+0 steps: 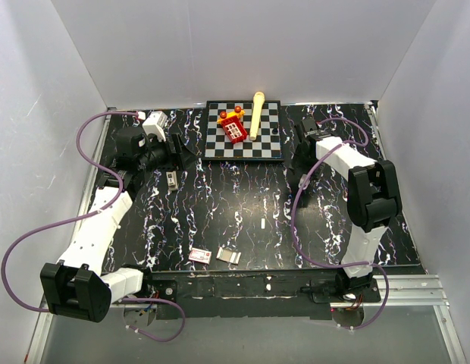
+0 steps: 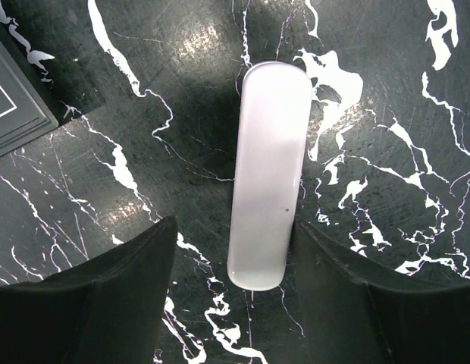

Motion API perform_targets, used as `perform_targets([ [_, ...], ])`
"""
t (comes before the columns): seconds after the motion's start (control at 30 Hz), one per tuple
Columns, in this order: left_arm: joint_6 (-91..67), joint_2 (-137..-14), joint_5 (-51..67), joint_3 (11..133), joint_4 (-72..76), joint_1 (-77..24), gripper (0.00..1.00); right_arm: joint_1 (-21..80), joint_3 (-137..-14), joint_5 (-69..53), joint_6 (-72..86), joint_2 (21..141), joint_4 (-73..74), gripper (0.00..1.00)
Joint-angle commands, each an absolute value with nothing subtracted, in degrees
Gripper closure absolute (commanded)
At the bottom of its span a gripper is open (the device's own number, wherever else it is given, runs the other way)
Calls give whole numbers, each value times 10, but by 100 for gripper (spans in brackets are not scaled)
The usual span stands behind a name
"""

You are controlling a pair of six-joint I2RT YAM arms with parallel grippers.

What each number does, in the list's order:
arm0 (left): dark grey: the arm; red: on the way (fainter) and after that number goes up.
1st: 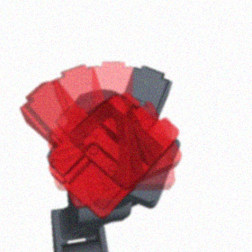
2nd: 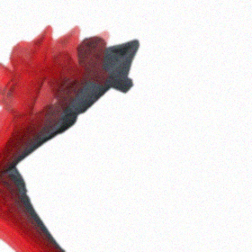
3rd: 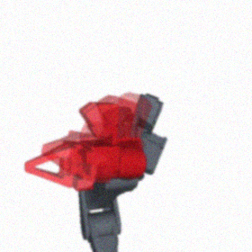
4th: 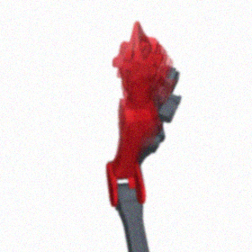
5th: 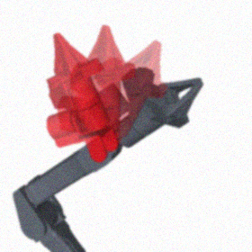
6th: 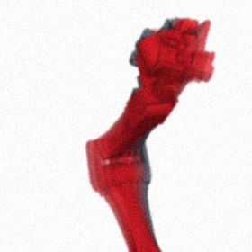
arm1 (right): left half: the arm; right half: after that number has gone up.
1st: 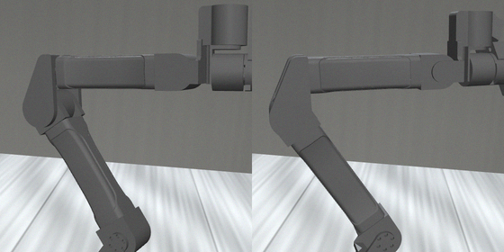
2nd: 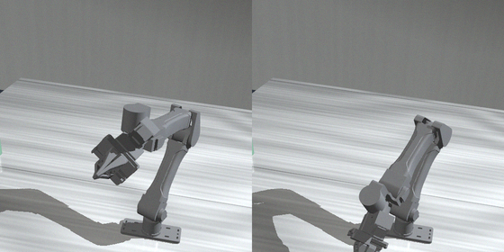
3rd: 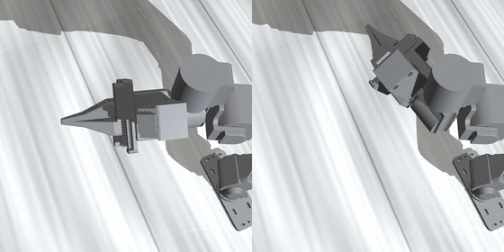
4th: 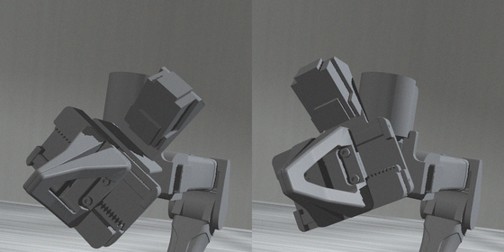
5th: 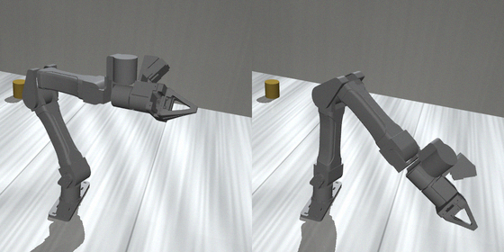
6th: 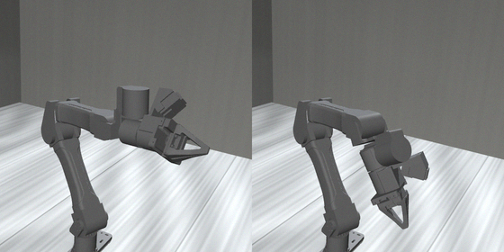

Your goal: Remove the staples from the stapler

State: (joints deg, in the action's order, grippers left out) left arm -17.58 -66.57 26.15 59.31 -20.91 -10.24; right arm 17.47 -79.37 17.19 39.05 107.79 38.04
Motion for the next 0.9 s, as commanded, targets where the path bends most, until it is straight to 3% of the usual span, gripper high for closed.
perform_targets([
  [0.0,-174,-663,265,590,-201,-103,33,171,-801,174,397,1081,378,35],
  [0.17,-173,-663,264,589,-202,-104,33,170,-788,163,389,1077,366,53],
  [0.47,-171,-664,253,587,-204,-104,33,170,-768,136,372,1057,352,99],
  [0.87,-171,-659,263,586,-201,-104,34,245,-751,148,237,892,374,99],
])
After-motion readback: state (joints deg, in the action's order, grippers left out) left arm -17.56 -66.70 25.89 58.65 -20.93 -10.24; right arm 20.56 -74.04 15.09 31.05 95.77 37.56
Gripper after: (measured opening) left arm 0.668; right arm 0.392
